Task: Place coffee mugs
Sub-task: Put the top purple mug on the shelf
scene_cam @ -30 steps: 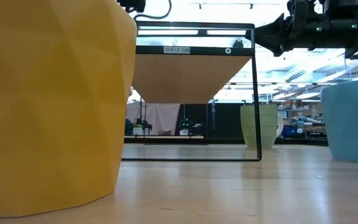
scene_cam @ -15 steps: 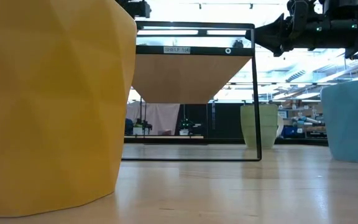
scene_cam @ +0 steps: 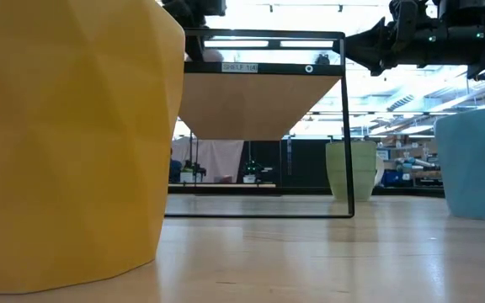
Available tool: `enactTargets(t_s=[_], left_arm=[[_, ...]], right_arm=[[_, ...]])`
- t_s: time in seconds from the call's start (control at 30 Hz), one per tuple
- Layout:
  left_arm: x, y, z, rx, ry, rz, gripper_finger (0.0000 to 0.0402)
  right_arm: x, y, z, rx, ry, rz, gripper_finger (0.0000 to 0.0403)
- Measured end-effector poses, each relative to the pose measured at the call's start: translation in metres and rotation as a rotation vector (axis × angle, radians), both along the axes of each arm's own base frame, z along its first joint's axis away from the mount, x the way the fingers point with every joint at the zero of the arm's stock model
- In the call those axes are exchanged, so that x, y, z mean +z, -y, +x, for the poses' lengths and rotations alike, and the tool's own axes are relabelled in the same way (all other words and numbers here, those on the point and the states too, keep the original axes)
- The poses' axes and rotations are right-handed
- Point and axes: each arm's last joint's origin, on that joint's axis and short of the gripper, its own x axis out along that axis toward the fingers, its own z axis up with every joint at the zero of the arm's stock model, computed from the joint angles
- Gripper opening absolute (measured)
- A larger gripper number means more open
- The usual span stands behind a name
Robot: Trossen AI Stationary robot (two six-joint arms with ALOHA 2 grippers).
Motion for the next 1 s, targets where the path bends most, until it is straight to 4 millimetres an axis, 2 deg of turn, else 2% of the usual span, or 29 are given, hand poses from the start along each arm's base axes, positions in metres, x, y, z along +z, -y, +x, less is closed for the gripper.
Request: enactTargets(t_s=[0.33, 0.77, 1.0], left_arm=[[-0.022, -0.018, 0.017, -0.014, -0.115, -0.098, 0.0044], [-0.023, -0.024, 0.018, -0.060, -0.100, -0.078, 0.0052], [-0.031, -0.033, 0.020, -0.049, -0.124, -0.097, 0.0051]], right_arm=[[0.000, 0.001, 0.000, -0.017, -0.001, -0.003, 0.0077], [0.000, 0.001, 0.000, -0.015, -0.001, -0.002, 0.0077], [0.000, 0.001, 0.000, -0.015, -0.001, -0.003, 0.0077]])
